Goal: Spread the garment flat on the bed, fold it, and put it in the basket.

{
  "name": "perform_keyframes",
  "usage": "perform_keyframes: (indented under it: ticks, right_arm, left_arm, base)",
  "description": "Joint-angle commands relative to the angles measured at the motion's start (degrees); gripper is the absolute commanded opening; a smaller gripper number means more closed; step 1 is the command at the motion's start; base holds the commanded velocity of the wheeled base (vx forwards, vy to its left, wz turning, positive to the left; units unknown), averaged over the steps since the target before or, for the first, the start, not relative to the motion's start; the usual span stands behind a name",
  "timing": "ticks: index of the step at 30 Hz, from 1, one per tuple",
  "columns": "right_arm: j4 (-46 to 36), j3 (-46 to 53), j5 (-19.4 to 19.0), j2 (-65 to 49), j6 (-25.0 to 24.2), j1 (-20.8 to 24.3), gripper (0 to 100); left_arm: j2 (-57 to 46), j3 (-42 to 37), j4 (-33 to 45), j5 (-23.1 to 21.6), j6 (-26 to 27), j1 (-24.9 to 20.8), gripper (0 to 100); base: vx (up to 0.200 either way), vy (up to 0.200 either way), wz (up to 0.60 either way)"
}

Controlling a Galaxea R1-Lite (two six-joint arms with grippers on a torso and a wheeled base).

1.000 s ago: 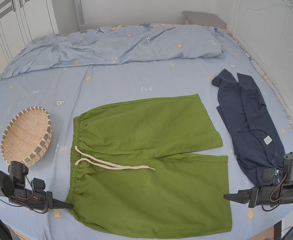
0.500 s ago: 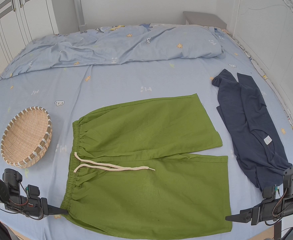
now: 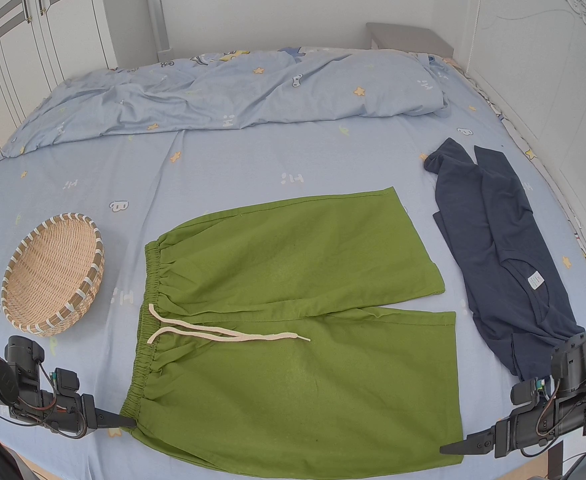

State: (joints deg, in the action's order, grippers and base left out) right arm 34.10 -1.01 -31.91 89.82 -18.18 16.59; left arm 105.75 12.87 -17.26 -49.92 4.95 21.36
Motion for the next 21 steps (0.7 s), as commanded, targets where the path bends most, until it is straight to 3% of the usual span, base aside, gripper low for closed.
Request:
perform_keyframes:
  ticks: [1, 18, 21]
  right_arm:
    - [-1.49, 1.01, -0.08, 4.05, -0.28, 1.25, 100]
    - [-0.52, -1.1, -0.34, 12.04, -0.46, 4.85, 100]
    - [-0.43, -1.98, -3.42, 13.36, -0.46, 4.33, 100]
  left_arm:
    - [0.15, 0.13, -0.05, 0.0, -0.03, 0.09, 0]
    - [0.15, 0.31, -0.05, 0.0, -0.03, -0.26, 0]
    - [0.15, 0.31, -0.05, 0.0, -0.03, -0.09, 0]
  base:
    - [0.0, 0.0, 0.0]
    - [0.0, 0.0, 0.0]
    - [0.0, 0.0, 0.0]
